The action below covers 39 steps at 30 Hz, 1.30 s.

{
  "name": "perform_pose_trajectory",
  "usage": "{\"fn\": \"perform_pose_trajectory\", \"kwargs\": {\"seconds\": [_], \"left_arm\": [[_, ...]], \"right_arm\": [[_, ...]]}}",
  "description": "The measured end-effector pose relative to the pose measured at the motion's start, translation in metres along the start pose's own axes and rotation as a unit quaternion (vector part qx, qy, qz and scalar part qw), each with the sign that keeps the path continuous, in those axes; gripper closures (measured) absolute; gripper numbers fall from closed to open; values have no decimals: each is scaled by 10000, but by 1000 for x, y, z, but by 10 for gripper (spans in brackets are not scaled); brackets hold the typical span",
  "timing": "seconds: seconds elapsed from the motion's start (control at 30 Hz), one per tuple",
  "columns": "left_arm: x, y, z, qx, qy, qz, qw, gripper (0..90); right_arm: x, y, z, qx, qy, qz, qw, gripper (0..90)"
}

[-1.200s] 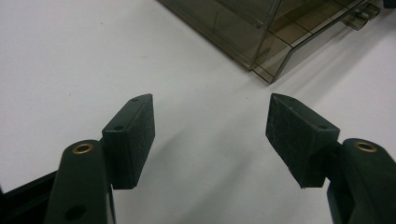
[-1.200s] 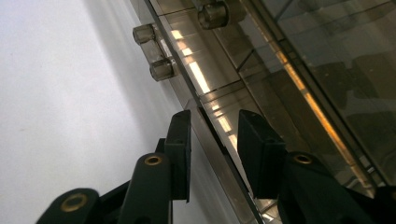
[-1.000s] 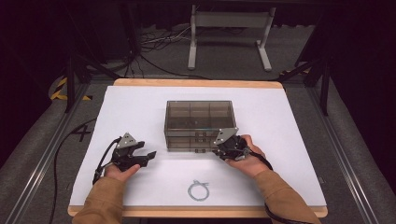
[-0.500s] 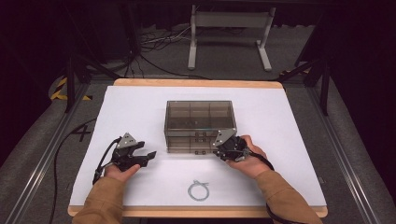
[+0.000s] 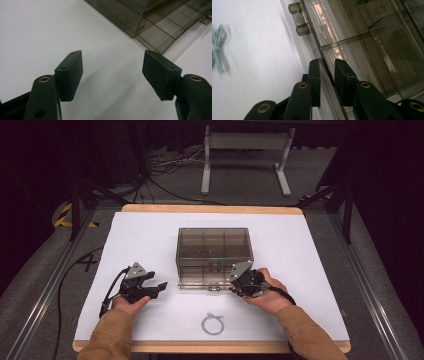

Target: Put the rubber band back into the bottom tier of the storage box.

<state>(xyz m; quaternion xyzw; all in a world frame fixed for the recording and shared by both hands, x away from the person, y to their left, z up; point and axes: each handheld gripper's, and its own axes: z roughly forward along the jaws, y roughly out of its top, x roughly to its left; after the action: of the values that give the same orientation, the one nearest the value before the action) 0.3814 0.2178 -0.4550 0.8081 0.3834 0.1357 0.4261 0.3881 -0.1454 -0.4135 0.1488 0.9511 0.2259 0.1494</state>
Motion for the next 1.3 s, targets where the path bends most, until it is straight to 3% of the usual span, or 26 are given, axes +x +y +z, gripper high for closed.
{"fn": "perform_pose_trajectory", "kwargs": {"seconds": [0.47, 1.3], "left_arm": [[0, 0, 0, -9, -7, -5, 10000, 337], [0, 0, 0, 1, 1, 6, 10000, 337]], "right_arm": [[11, 1, -3, 169, 173, -71, 9997, 794], [29, 0, -12, 423, 444, -408, 9973, 821]]}}
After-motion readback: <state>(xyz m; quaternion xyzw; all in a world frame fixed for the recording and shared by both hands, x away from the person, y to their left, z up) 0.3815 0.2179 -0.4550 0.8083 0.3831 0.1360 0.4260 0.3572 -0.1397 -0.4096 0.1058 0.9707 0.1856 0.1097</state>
